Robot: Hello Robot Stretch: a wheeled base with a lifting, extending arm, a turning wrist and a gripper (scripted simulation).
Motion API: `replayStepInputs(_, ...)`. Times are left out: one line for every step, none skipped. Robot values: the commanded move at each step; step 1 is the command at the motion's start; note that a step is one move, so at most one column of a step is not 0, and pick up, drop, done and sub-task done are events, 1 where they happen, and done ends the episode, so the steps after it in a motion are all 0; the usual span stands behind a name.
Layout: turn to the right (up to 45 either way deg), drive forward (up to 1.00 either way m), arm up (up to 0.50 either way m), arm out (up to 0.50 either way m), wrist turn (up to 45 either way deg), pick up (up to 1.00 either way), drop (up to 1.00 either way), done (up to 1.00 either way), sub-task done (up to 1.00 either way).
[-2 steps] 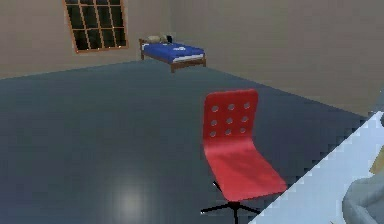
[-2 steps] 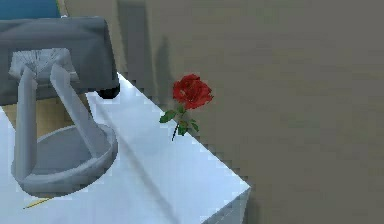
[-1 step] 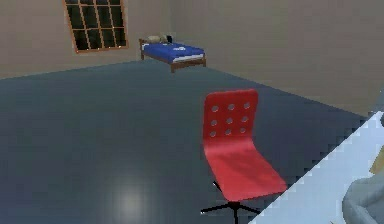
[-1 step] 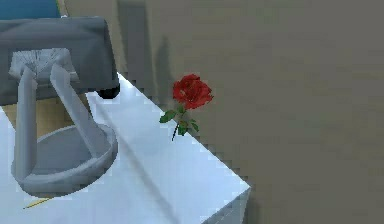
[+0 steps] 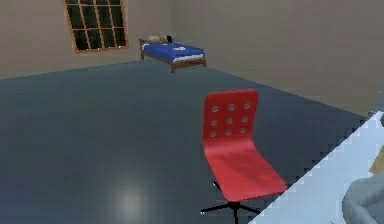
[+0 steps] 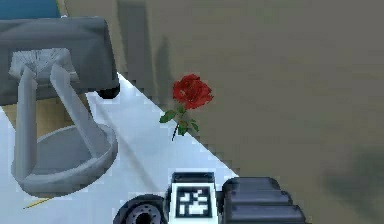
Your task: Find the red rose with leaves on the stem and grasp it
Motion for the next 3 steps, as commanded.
replayStepInputs(0.0,0.00,0.00,0.30,0.0,0.00,0.00,0.00,0.00)
replayStepInputs(0.0,0.00,0.00,0.00,45.0,0.00,0.00,0.00,0.00)
replayStepInputs(0.0,0.00,0.00,0.00,45.0,0.00,0.00,0.00,0.00)
